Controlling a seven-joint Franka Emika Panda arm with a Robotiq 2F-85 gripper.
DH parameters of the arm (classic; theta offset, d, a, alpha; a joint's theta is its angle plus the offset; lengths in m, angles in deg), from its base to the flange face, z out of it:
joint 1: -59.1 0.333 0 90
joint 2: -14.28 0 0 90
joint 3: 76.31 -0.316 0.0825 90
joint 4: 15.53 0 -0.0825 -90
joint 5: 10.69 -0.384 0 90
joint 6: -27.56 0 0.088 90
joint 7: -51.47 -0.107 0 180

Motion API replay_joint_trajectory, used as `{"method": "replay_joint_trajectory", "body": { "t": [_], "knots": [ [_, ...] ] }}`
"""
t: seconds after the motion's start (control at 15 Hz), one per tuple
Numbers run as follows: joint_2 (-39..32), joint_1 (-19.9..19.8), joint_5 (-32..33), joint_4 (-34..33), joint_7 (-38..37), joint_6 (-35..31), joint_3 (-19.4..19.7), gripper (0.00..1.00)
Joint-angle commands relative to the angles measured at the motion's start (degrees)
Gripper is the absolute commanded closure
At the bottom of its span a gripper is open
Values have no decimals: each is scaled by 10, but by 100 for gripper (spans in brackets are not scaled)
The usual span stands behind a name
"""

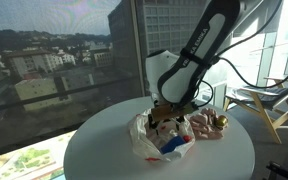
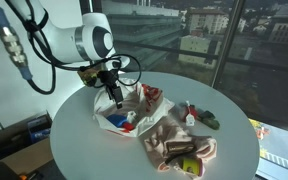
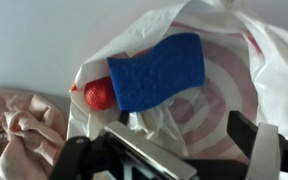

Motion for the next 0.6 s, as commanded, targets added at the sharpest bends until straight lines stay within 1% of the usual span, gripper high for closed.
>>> {"method": "replay_joint_trajectory", "body": {
  "t": [0.0, 0.13, 0.33, 0.53],
  "knots": [
    [-7, 29, 22, -1, -36, 37, 15, 0],
    [-14, 34, 31, 1, -51, 48, 20, 0],
    [-43, 37, 54, -10, -66, 41, 31, 0],
    [-71, 36, 62, -19, -63, 34, 38, 0]
  ]
}}
